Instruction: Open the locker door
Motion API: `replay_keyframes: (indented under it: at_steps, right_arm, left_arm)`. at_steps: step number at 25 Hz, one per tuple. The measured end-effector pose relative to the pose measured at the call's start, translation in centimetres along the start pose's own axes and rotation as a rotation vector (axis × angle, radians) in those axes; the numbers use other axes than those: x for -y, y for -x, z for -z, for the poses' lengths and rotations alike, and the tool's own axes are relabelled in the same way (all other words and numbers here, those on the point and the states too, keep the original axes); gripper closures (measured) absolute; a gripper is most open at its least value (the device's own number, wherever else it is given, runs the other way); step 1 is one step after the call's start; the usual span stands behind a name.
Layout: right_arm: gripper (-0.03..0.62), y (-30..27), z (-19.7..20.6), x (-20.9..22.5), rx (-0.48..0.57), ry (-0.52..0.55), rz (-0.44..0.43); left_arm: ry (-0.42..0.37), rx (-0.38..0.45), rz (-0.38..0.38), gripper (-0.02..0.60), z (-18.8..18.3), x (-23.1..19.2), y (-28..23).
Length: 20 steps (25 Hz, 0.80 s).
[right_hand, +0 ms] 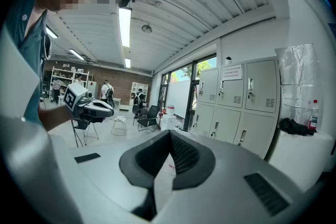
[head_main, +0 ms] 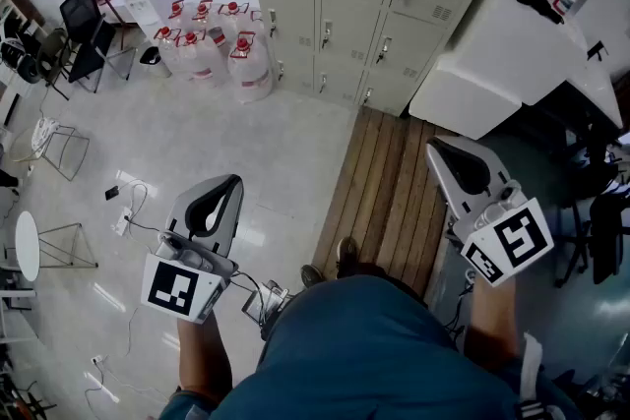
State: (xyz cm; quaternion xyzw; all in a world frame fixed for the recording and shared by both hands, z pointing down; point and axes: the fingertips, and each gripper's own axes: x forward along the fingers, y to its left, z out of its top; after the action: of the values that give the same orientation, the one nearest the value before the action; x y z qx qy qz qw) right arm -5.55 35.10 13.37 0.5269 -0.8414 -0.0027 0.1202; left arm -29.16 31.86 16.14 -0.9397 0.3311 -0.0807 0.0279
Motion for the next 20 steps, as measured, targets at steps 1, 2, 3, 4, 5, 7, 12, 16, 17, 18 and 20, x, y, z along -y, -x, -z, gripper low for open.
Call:
replay_keyframes:
  at_steps: [1, 2, 3, 4, 5, 7, 12, 16, 17, 18, 20]
  right_arm:
    - [0.559, 0.0, 0.0, -0.1, 0.000, 0.000, 0.001]
    - [0.559, -0.1, 0.0, -0.2, 0.001, 0.000, 0.002]
    - [0.559, -0.1, 0.0, -0.4, 0.001, 0.000, 0.003]
    - [0.559, -0.2, -0.1, -0.6, 0.001, 0.001, 0.003]
    - [0.559, -0.2, -0.1, -0.7, 0.001, 0.001, 0.004]
    - [0.559, -0.4, -0.1, -1.0, 0.000, 0.001, 0.005]
    - [0.559, -0.5, 0.0, -1.6, -0.004, 0.001, 0.011]
    - [0.559, -0.5, -0.2, -2.4, -0.001, 0.001, 0.021]
    - [0.559, -0.4, -0.2, -2.5, 0.003, 0.000, 0.024]
    - [0.559, -0.4, -0.3, -2.7, 0.011, -0.005, 0.026]
    - [0.557, -0.1, -0.6, -2.9, 0.037, -0.027, 0.027]
  left_arm:
    - [-0.006, -0.005, -0.007, 0.565, 0.0, -0.2, 0.1]
    - [-0.011, -0.009, -0.012, 0.565, 0.0, -0.3, 0.2]
    - [-0.013, -0.011, -0.013, 0.565, 0.1, -0.4, 0.3]
    - [-0.010, -0.008, -0.009, 0.565, 0.2, -0.4, 0.5]
    - [-0.005, -0.004, -0.003, 0.565, 0.3, -0.4, 0.6]
    - [-0.006, -0.001, 0.003, 0.565, 0.4, -0.6, 0.9]
    - [0.004, 0.001, 0.009, 0.565, 0.7, -0.7, 1.5]
    - [0.008, 0.001, 0.013, 0.565, 1.1, -1.1, 2.2]
    - [0.006, 0.002, 0.015, 0.565, 1.1, -1.1, 2.3]
    - [0.005, 0.005, 0.019, 0.565, 1.2, -1.1, 2.4]
    - [0.004, 0.011, 0.029, 0.565, 1.2, -1.1, 2.5]
